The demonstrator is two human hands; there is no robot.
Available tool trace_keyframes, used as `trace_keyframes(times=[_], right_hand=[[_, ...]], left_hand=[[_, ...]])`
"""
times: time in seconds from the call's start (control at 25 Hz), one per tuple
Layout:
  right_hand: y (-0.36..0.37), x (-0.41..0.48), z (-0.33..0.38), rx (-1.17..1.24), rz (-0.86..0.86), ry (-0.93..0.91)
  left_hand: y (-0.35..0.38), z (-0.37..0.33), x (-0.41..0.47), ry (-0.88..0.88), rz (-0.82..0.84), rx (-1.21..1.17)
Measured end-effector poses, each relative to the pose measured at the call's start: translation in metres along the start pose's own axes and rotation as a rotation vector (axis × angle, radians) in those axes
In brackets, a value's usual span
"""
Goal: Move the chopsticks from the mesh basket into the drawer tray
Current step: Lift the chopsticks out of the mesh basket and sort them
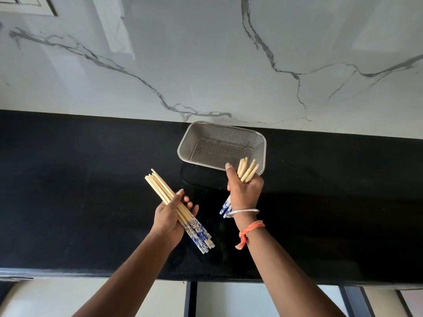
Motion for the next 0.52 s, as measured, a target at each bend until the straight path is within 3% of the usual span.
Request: trace_keyframes(times=[0.2,0.52], right_hand=[[-0.003,0.003,0.006,0.061,0.013,0.024],[-0.004,0.002,-0.02,-0.085,0.158,0.077]], left_hand=[[0.005,0.001,0.001,0.005,0.004,0.009],[0.017,0.004,-0.002,0.0,0.024,0.022]])
Point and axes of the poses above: each hand's wrist, its own x-axis towards the middle knuckle, its own y-axis out of the palm, z = x × y, the point moved 6 cm from there along x, towards the middle knuckle, and after that the axes turned 2 degrees about -z, right-handed, at the moved point
